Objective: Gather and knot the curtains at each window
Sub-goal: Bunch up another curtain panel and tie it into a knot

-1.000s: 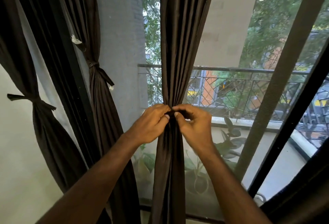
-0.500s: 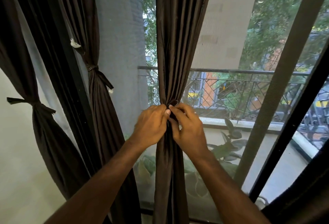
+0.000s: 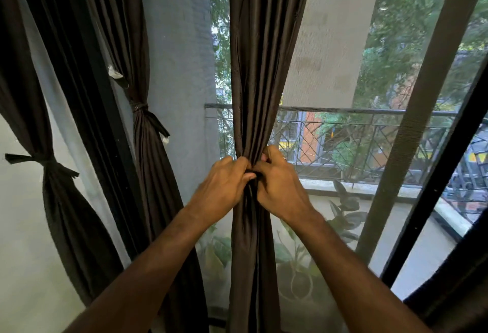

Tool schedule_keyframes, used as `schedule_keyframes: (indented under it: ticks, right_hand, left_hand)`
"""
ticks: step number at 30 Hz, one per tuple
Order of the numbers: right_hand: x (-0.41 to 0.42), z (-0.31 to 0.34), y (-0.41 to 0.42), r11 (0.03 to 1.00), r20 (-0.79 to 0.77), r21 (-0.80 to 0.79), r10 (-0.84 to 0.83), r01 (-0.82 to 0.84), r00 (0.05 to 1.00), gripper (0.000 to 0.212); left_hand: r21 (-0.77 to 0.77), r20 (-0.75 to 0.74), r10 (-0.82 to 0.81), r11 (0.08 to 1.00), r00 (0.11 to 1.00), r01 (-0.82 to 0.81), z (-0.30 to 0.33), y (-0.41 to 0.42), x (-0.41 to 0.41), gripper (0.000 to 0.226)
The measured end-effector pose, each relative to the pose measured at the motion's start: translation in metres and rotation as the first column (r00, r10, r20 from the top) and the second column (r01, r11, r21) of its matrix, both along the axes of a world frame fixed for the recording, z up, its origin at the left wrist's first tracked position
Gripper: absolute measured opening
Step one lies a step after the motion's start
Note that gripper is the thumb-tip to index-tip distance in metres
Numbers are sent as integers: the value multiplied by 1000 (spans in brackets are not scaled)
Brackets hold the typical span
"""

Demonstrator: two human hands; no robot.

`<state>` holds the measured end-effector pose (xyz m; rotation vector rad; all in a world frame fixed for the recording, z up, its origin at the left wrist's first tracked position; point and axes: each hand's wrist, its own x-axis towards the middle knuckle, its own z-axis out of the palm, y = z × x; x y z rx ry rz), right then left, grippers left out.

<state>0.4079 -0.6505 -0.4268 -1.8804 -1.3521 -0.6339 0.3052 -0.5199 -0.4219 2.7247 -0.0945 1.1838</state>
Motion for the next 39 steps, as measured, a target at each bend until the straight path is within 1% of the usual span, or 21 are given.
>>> schedule_keyframes:
  ticks: [2,4,6,8,9,11,13,15,16,17,18,19,21,23,25,28,30,32,35,37,39]
  right_hand:
    - [-4,-2,-3,981,-168,194,18,15,986,12]
    - [-6,-9,-5,930,-326,355,31,92,945,18]
    - [-10,-13,-5,924,-420,363,46,122,906,27]
    - [-15,-13,-4,962,-510,261,67,80,858,48]
    - [-17,-13,-3,977,-542,209,72,51,837,52]
    - [-17,-12,-2,990,-553,142,71,10,830,46]
    - [-13,-12,-2,987,-554,159,110,-25,825,37]
    - [-10,-13,-4,975,-560,211,173,-62,810,35]
    - [-9,-14,-4,970,-551,232,197,-77,811,34]
    - [-8,-15,-5,965,-542,248,215,-90,812,34]
    - [-7,-16,-6,961,-537,258,232,-104,811,34]
    - [-6,-17,-7,958,-537,260,247,-120,806,32]
    - [-6,-16,-7,956,-523,254,261,-144,811,29]
    - [-5,-10,-6,960,-466,250,232,-125,854,31]
    - [-2,-5,-6,964,-397,249,188,-91,899,37]
    - [2,-12,-10,964,-328,255,163,-79,931,42]
    - [6,-21,-12,959,-314,269,175,-89,933,43]
    - [11,-27,-12,962,-315,264,161,-77,935,43]
    - [14,-37,-13,972,-318,233,115,-40,941,42]
    - [15,-44,-16,976,-321,217,89,-18,943,42]
    - [13,-41,-16,980,-313,197,73,-10,947,42]
  left_hand:
    - [-99,6,32,995,999,-31,3,5,3,38]
    - [-238,-52,18,971,999,-30,10,10,5,31]
    - [-378,-106,-29,926,994,-13,18,10,6,26]
    - [-513,-138,-91,859,986,7,23,11,7,28]
    - [-570,-143,-122,821,982,19,24,10,8,28]
    - [-711,-112,-193,701,975,57,24,6,8,26]
    - [-844,-43,-273,524,961,111,22,2,8,22]
    - [-905,13,-375,389,927,170,19,0,5,14]
    - [-920,38,-421,339,906,196,16,0,3,9]
    - [-927,69,-448,301,891,224,13,0,1,10]
    - [-927,90,-447,288,890,239,10,1,0,17]
    - [-917,101,-416,313,904,246,7,3,0,21]
    - [-877,126,-306,410,944,250,5,2,2,24]
    - [-825,159,-219,507,963,251,10,-1,6,30]
    - [-785,206,-151,564,967,255,23,-4,11,37]
    - [-782,295,-39,564,955,264,49,-3,20,37]
    - [-783,325,-22,554,945,282,60,2,29,37]
    - [-793,358,-15,522,933,313,62,2,38,38]
    - [-842,334,27,457,942,286,56,-6,44,43]
    - [-855,317,32,441,948,271,47,-7,44,43]
    - [-849,339,55,448,939,280,45,-4,42,38]
